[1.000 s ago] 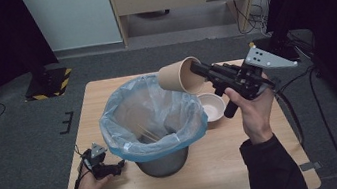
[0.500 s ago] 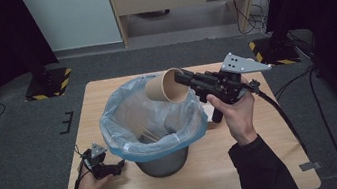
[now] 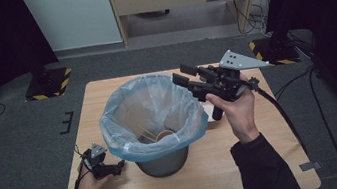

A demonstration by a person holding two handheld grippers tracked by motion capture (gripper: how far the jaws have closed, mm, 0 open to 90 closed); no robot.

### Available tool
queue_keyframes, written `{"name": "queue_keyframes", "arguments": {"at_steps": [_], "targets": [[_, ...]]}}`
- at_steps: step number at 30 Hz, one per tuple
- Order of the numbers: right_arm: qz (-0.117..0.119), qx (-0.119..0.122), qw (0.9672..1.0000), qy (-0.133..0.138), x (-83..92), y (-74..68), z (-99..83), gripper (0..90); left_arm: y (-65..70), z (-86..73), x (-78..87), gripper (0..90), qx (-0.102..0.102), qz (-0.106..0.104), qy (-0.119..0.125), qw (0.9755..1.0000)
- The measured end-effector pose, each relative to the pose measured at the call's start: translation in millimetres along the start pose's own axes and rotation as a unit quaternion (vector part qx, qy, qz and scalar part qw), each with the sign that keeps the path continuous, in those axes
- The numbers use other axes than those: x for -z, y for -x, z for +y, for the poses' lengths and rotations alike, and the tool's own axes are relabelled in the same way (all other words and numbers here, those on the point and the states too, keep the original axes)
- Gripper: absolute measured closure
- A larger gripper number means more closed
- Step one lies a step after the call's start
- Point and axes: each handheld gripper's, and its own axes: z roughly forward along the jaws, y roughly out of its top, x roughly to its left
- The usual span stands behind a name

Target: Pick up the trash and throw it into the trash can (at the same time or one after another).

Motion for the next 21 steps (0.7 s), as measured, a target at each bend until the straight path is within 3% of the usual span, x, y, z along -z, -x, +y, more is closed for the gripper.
{"name": "queue_keyframes", "arguments": {"at_steps": [6,9,14,16,21], "targets": [[-0.052,0.026,0.9983,0.006,18.8,7.0,11.3,37.0,0.0,0.0,0.0,0.0,0.000,0.000,0.000,1.0000],[-0.067,-0.001,0.9971,0.038,29.6,14.8,8.7,35.5,0.0,0.0,0.0,0.0,0.000,0.000,0.000,1.0000],[-0.123,-0.018,0.9911,0.048,51.6,38.6,-11.3,34.7,0.0,0.0,0.0,0.0,0.000,0.000,0.000,1.0000],[-0.136,-0.027,0.9895,0.041,58.0,47.3,-20.9,34.3,0.0,0.0,0.0,0.0,0.000,0.000,0.000,1.0000],[-0.180,-0.045,0.9820,0.034,75.8,71.0,-48.3,35.1,0.0,0.0,0.0,0.0,0.000,0.000,0.000,1.0000]]}}
